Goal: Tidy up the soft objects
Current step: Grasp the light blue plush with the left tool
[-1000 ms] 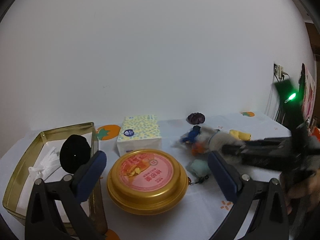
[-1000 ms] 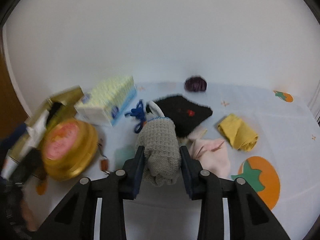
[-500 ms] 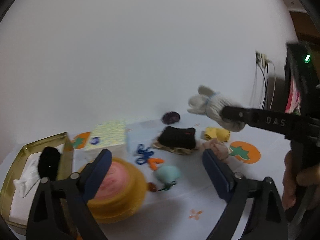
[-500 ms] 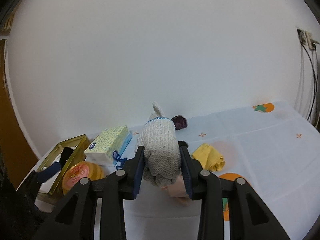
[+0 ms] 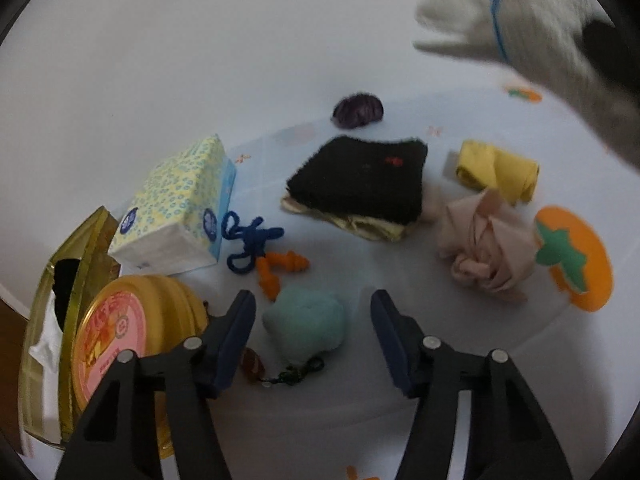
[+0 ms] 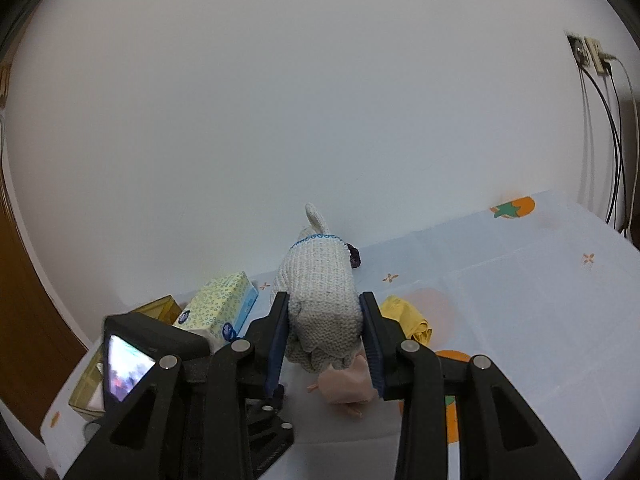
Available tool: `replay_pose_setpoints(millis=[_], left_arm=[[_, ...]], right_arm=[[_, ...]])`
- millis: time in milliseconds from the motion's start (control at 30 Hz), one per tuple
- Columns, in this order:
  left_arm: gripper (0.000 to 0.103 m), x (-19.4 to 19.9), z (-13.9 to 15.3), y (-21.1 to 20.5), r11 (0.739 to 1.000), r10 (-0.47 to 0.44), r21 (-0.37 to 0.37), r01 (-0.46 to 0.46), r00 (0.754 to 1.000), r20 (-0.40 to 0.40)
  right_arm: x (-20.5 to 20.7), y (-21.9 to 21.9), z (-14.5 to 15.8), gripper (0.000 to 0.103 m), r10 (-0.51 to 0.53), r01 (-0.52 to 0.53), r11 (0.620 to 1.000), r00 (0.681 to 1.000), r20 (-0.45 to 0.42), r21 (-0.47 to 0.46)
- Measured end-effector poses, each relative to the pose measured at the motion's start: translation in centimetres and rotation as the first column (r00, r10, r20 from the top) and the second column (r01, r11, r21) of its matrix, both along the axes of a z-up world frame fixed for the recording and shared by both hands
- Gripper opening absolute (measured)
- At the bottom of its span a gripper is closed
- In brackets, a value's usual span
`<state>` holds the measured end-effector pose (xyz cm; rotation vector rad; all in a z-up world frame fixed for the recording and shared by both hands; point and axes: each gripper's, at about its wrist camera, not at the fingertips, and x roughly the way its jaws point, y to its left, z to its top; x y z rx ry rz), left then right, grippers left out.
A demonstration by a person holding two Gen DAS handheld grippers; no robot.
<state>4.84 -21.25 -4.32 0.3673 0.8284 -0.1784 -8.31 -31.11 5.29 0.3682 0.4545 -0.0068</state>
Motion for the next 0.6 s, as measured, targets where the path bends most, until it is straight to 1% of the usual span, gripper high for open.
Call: replay_pose_setpoints(millis=[100, 167, 233, 300, 400, 433, 533, 600], left_arm=[[0.059, 0.1, 0.0, -0.1, 1.0, 0.013, -0.001, -0.013, 1.0, -0.002], [0.055, 0.1, 0.0, -0.5, 1.0, 0.012, 0.007, -0.012, 1.0, 0.002], [0.034, 0.0, 0.0, -0.4, 0.999, -0.014, -0.032, 0.013, 1.0, -0.021], [0.034, -0.3, 0.2, -0.3, 0.998, -0.02, -0.06, 0.018, 0.999, -0.032], [0.034, -0.1, 0.4, 0.4, 0.992, -0.026, -0.125, 0.019, 0.998, -0.049], [0.037, -0.1, 0.5, 0.6, 0.991, -0.017, -0.137, 0.01, 0.999, -0.047], [0.038, 0.2, 0.3, 0.9, 0.989, -0.001, -0.147, -0.009, 0.998, -0.066], [0.038, 0.4, 0.1, 1.4, 0.985, -0.002, -0.173, -0.014, 0.996, -0.088]], right_arm=[[0.0, -0.1, -0.1, 0.037, -0.005, 0.005, 1.0, 1.0, -0.003, -0.004], [0.1, -0.3, -0.2, 0.037, -0.006, 0.006, 1.0, 1.0, -0.008, -0.004], [0.2, -0.3, -0.2, 0.037, -0.01, 0.01, 1.0, 1.0, -0.013, -0.006], [0.2, -0.1, -0.1, 0.037, -0.02, 0.02, 1.0, 1.0, -0.015, -0.011], [0.3, -0.3, -0.2, 0.038, -0.033, 0.032, 0.999, 0.999, -0.019, -0.01], [0.3, -0.3, -0.3, 0.038, -0.034, 0.034, 0.999, 0.999, -0.021, -0.008], [0.5, -0.3, -0.5, 0.038, -0.037, 0.036, 0.999, 0.999, -0.03, -0.008], [0.5, -0.3, -0.6, 0.038, -0.038, 0.038, 0.999, 0.999, -0.035, -0.01]])
